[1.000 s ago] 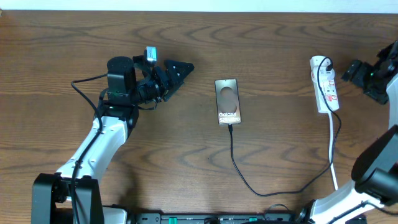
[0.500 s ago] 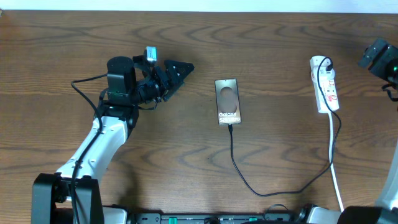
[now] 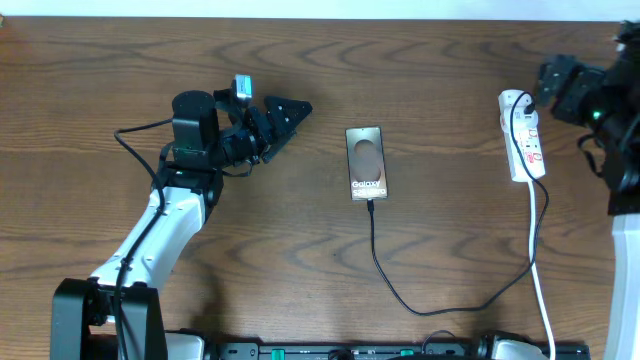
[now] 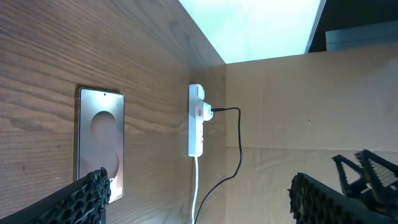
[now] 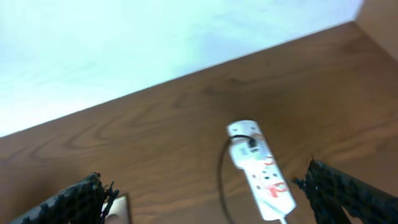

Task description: Plug charger to phone and switch on socket

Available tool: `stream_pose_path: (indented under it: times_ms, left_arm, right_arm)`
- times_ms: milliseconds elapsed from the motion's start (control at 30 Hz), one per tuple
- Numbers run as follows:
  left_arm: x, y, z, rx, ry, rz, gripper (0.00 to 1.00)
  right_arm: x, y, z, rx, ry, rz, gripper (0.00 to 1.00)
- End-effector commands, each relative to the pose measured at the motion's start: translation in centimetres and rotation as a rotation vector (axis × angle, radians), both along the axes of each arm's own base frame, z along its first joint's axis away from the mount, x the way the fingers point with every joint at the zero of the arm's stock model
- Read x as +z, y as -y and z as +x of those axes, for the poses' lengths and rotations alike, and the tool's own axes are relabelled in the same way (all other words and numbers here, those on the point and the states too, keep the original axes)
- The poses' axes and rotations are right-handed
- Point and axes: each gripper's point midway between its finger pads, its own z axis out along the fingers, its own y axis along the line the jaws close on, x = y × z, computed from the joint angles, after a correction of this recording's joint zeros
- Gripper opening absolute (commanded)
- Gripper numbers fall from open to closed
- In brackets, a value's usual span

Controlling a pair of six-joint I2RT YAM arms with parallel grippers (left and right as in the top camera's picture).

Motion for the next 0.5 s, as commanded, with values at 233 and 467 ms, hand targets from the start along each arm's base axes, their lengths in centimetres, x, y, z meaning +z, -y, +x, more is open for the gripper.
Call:
stream_pose_path:
  times_ms: [233, 467]
  left_arm:
    - [1.2, -0.1, 0.1, -0.004, 0.041, 0.002, 0.93]
    - [1.2, -0.1, 0.1, -0.004, 0.041, 0.002, 0.93]
  right_arm:
    - [-3.5, -5.3, -3.3, 0.180, -0.170, -0.095, 0.99]
    - [-10.1, -5.9, -5.6, 0.247, -0.318, -0.136, 0.99]
